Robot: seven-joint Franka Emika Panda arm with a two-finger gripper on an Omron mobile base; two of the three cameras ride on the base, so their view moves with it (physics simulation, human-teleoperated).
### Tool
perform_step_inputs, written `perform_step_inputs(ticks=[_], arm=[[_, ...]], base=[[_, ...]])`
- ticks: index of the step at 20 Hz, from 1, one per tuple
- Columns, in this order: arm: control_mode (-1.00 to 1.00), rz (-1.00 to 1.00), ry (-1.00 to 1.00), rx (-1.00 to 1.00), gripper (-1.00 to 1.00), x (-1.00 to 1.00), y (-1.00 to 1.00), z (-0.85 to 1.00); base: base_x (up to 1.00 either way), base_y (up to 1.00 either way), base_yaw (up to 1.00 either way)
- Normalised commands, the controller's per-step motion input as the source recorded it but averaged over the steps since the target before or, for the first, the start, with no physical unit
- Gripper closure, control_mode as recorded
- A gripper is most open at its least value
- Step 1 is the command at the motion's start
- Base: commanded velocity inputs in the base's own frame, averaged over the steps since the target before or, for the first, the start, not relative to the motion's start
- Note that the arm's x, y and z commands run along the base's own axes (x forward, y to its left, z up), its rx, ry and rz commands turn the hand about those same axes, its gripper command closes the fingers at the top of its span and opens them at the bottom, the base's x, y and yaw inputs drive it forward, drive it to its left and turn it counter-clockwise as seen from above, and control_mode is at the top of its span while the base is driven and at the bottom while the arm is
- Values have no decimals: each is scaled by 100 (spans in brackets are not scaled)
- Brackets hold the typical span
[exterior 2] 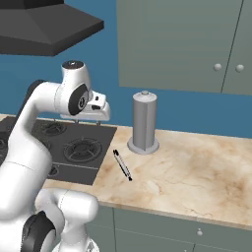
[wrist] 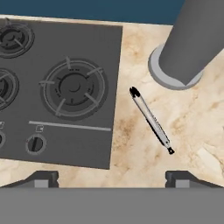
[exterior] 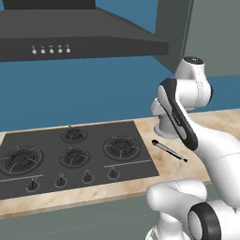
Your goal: Pick up the tongs from the counter and place them near the plate next to the oven.
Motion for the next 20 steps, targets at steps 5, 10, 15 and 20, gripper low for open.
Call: perform_step_inputs(ticks=[5,10,15,20], arm=[[-100,1,3,-1,-100,-12,-35,-31],[-100,3,15,-9,-100,7,-38,-33],[-100,6,9,-14,-100,20,-24,-45],[-100,2,-2,-9,-100,24,-16,-55]], base=[[0,0,0],[0,0,0],[0,0,0],[0,0,0]])
